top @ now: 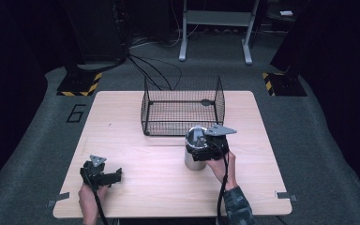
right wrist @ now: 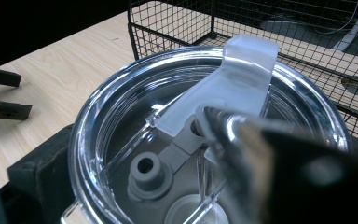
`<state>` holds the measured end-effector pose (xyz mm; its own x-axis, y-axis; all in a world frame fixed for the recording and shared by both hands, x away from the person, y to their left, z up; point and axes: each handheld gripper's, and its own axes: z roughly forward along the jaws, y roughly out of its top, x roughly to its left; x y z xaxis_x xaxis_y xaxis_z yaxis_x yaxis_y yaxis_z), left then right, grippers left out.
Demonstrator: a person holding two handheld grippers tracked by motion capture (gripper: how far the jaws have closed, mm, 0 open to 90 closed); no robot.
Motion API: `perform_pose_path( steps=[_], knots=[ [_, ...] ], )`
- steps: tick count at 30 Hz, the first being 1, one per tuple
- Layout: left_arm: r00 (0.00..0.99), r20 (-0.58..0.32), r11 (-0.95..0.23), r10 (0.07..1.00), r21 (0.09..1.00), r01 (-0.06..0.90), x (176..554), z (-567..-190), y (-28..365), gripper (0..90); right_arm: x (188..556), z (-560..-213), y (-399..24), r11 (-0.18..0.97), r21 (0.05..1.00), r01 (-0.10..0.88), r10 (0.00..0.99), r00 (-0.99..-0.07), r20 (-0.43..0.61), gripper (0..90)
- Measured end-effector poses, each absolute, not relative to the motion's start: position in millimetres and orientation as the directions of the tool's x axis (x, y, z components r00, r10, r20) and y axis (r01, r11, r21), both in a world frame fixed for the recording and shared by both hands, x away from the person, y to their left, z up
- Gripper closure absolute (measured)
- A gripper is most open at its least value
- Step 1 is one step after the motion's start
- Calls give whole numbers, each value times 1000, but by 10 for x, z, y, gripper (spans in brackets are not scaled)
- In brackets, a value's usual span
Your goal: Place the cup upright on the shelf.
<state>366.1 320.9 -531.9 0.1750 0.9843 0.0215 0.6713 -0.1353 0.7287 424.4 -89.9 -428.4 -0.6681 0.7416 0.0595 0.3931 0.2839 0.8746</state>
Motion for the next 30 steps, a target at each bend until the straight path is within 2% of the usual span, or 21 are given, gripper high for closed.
perform_pose_path(
  steps=[30],
  knots=[
    [174, 15, -130, 985, 726, 676, 3662, -5318, 3212, 6, 4233, -4320, -842, 272, 896, 350, 753, -657, 29, 31]
  ],
)
